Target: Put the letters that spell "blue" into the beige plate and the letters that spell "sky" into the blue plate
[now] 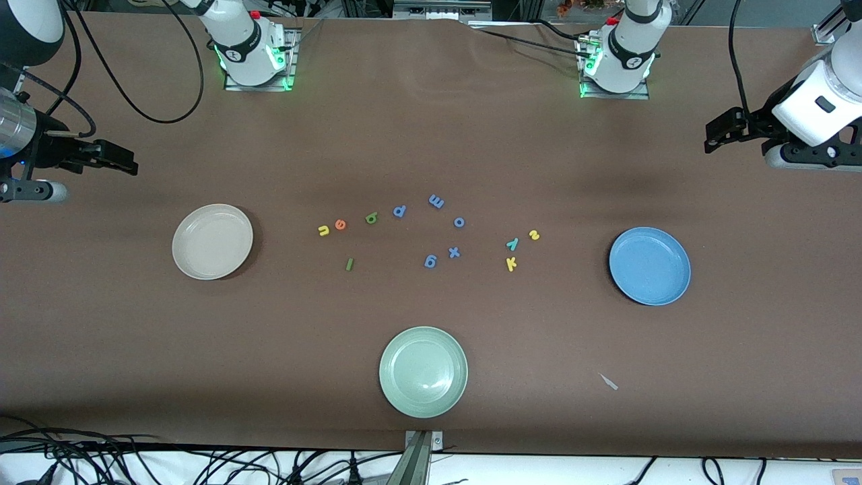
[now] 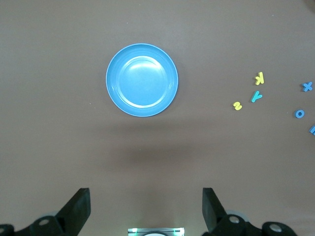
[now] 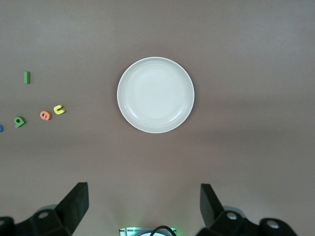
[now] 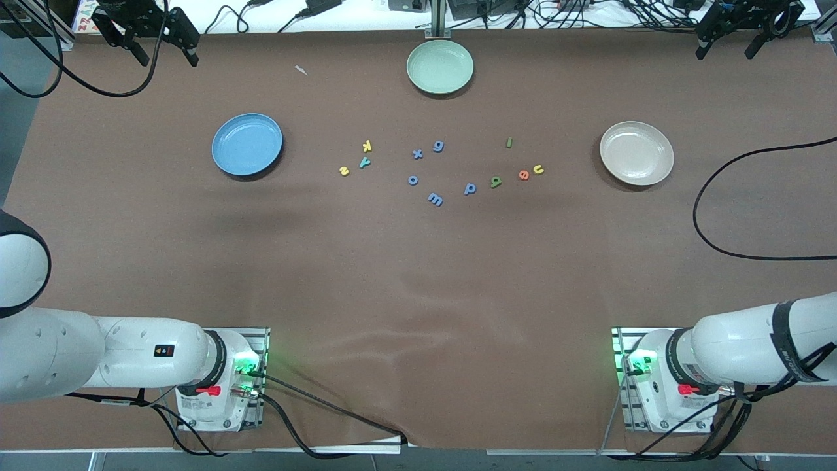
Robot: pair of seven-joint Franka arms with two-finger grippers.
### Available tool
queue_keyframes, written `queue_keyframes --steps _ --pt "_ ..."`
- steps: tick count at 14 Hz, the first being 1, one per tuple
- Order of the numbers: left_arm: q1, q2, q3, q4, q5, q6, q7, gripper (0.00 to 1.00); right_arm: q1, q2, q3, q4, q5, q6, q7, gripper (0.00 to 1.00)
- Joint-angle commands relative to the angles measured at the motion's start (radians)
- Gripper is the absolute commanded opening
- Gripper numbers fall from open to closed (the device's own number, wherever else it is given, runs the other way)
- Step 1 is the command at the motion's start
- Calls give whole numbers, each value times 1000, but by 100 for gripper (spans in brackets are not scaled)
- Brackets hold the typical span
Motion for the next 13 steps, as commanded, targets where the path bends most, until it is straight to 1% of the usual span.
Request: queue_keyframes --steps 1,4,7,10,13 --pt "14 -21 -12 -21 -21 11 -6 100 -3 4 2 18 15 -17 1 100" --pt "10 -15 -13 -25 -27 11 -2 100 -3 4 2 17 15 -16 1 100" --pt "5 11 -31 -35 -119 23 -6 100 -1 7 2 15 15 -14 -5 100" --pt "4 17 -117 -125 -138 130 -7 100 5 26 6 18 15 -11 -16 100" --pt "1 34 -197 -200 -139 254 -7 100 29 59 25 17 40 -2 -14 100"
